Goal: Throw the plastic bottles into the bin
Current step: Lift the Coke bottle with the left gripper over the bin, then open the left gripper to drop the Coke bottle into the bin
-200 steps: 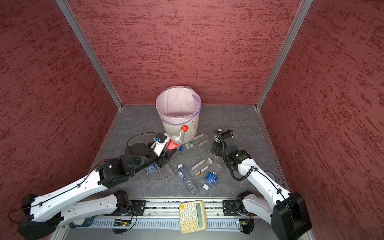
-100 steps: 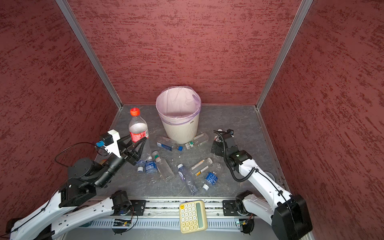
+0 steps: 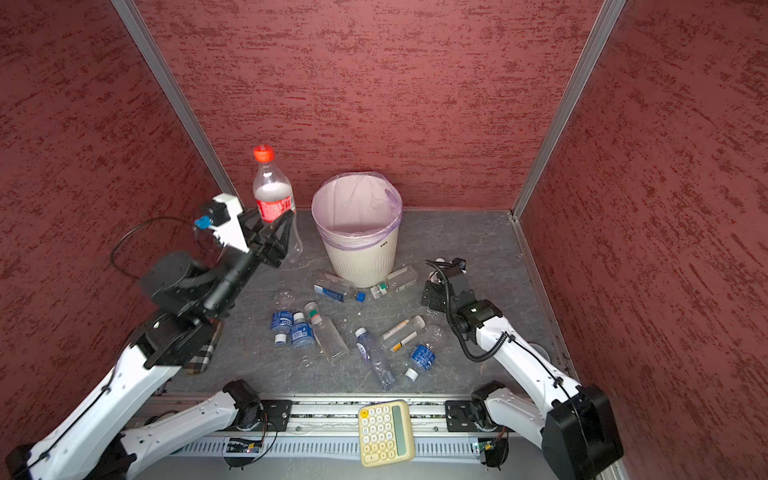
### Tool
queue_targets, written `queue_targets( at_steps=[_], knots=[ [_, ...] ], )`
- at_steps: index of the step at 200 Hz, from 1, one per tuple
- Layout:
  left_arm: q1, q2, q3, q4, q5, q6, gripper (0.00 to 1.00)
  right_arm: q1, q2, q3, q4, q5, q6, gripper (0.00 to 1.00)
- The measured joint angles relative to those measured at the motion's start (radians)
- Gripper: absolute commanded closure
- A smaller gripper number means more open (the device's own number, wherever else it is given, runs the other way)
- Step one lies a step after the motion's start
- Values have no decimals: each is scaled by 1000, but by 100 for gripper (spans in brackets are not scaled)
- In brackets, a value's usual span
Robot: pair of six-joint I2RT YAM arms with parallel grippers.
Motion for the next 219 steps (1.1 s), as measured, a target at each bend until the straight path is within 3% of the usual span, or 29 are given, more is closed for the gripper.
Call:
queue_targets(
  at_steps=[17,28,43,50,70,122,172,219],
  knots=[
    [127,216,152,55,139,-64,44,0,0,0,3,0,-1,2],
    [174,374,280,86,217,-103,36,0,-1,0,4,0,-1,1],
    [206,582,442,98,296,-140,19,0,-5,0,4,0,-1,1],
    [211,654,494,93,320,-155,0,0,-8,0,3,0,-1,1],
    [216,759,521,61,358,-200,1,0,-23,0,0,3,0,1],
    [208,610,350,55,373,-225,1,-3,-22,6,-6,10,0,1],
    [193,377,288,91,381,-206,1,-37,120,86,-9,8,-10,1],
    [194,248,111,59,360,-198,0,-69,265,169,-8,7,-35,1]
  ],
)
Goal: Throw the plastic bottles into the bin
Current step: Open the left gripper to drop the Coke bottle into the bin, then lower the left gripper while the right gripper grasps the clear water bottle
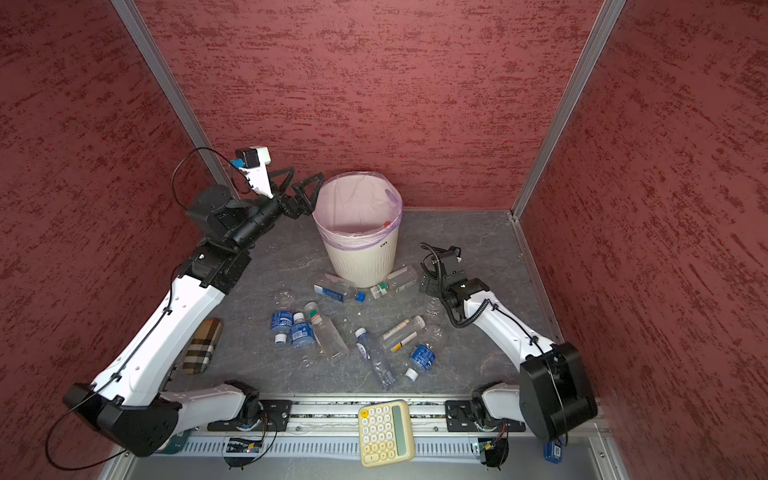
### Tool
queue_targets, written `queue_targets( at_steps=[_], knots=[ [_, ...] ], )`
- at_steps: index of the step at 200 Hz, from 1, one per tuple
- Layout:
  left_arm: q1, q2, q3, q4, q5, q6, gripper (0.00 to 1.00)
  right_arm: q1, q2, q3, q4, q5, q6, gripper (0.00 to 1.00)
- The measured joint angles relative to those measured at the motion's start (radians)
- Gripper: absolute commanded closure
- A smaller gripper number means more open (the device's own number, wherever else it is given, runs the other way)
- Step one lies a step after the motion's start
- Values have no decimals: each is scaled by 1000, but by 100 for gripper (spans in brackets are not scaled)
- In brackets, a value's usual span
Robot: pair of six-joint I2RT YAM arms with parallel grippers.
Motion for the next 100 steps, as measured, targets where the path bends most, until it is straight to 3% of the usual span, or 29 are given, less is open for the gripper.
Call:
queue_targets(
  at_steps=[100],
  knots=[
    [5,-346,-429,-180,-87,0,0,-19,206,96,-4,3,-43,4]
  ],
)
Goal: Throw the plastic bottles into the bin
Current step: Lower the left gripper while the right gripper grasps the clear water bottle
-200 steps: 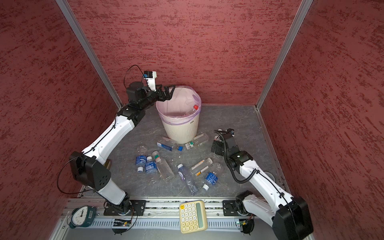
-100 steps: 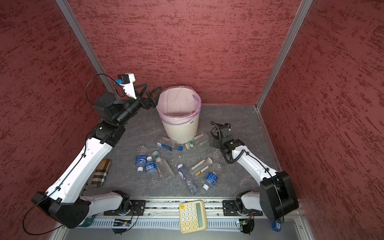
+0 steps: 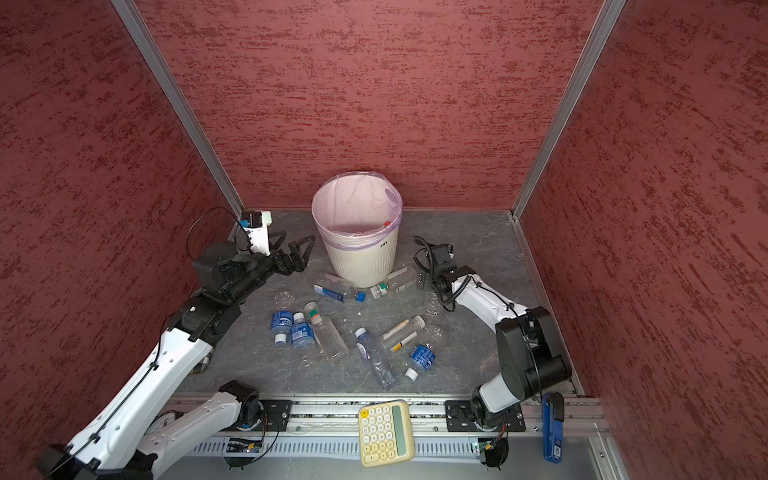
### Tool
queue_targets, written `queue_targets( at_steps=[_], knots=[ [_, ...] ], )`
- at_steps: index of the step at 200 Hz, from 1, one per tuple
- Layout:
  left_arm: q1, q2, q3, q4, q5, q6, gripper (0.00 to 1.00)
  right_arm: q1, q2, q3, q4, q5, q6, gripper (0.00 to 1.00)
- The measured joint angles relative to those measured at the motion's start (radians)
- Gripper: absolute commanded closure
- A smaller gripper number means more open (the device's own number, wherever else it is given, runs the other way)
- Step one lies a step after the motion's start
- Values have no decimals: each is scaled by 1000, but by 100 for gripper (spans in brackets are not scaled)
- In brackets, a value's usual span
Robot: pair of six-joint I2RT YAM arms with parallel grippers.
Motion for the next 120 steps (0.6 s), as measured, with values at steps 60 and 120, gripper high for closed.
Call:
queue_targets(
  at_steps=[60,120],
  knots=[
    [8,-89,-146,-77,-22,-39,0,0,82,38,-8,4,-13,7],
    [8,-90,-208,-107,-30,-105,0,-1,146,71,-18,24,-31,17]
  ],
)
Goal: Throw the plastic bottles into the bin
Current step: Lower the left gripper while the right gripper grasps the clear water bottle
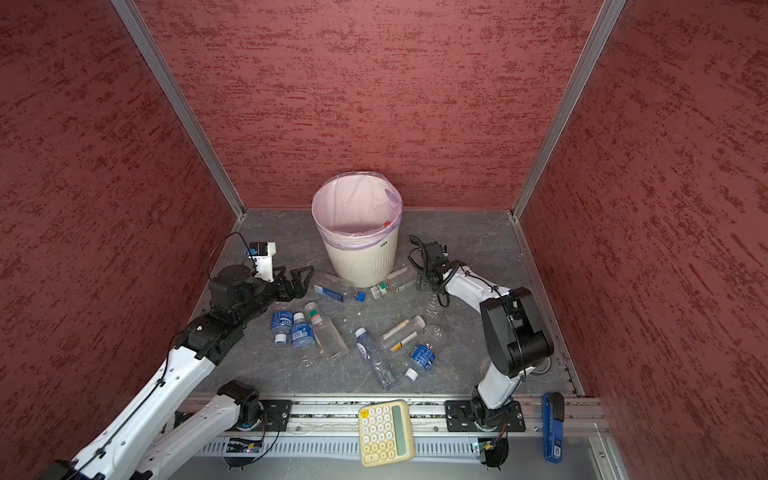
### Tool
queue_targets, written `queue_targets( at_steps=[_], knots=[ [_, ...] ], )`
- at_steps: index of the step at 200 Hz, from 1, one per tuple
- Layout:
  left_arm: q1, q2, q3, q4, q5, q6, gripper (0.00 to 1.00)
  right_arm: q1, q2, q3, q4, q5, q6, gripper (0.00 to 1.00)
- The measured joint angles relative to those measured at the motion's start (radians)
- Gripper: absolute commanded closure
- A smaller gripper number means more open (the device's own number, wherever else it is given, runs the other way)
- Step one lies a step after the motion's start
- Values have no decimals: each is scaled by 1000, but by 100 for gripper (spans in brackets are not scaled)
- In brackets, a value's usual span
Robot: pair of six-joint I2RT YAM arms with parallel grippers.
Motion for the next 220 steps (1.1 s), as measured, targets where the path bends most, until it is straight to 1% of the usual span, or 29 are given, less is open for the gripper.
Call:
queue_targets(
  at_steps=[61,93,115,129,139,184,220],
  knots=[
    [0,17,-47,-10,6,-43,0,-8,28,0,-8,1,-8,23],
    [0,39,-65,-14,16,-57,1,-11,31,0,-8,0,-13,33],
    [0,49,-72,-14,23,-63,0,-14,32,0,-8,0,-15,42],
    [0,50,-76,-14,24,-68,0,-16,31,0,-6,0,-14,44],
    [0,53,-76,-14,25,-68,1,-18,31,0,-3,0,-15,47],
    [0,67,-76,-14,27,-70,0,-25,21,-3,-2,0,-15,51],
    [0,66,-76,-14,27,-72,1,-25,-30,-8,-2,1,-23,53]
  ],
)
